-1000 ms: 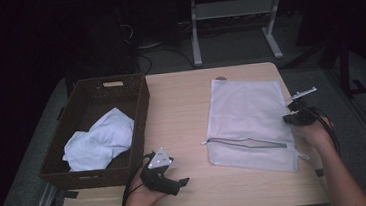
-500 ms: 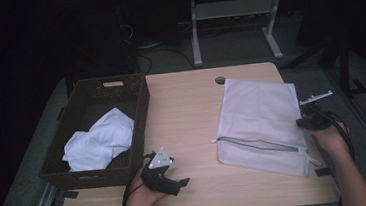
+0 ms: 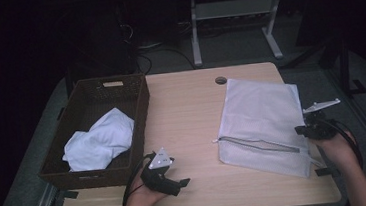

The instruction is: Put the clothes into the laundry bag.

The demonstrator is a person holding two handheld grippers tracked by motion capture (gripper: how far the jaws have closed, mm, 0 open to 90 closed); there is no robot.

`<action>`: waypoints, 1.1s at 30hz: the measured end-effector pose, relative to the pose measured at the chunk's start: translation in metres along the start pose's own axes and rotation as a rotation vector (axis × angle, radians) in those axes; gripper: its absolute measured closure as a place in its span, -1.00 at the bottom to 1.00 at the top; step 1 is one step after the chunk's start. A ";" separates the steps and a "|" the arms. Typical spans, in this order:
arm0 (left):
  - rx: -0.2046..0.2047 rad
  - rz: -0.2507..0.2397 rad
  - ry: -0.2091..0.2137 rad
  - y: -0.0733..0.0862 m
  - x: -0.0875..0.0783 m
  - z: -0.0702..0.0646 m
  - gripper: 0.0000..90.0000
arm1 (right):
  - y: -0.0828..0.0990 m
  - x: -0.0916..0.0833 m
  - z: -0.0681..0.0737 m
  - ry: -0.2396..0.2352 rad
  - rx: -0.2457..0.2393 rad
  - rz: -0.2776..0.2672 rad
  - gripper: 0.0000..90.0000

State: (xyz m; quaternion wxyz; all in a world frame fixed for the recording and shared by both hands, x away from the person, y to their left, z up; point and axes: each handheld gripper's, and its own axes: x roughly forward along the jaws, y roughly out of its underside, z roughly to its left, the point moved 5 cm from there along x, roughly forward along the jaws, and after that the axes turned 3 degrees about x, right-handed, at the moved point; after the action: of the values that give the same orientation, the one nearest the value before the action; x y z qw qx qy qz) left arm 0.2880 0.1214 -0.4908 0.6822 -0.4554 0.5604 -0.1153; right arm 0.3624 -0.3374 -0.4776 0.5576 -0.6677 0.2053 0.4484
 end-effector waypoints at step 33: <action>0.008 0.002 0.002 -0.001 0.000 -0.001 -0.78 | 0.013 0.016 0.092 -0.173 -0.218 0.067 0.99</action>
State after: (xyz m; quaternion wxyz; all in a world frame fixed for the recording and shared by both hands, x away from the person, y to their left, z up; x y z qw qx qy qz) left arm 0.2874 0.1200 -0.4903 0.6836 -0.4519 0.5610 -0.1173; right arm 0.3263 -0.2521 -0.4963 0.4822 -0.6757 0.1289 0.5424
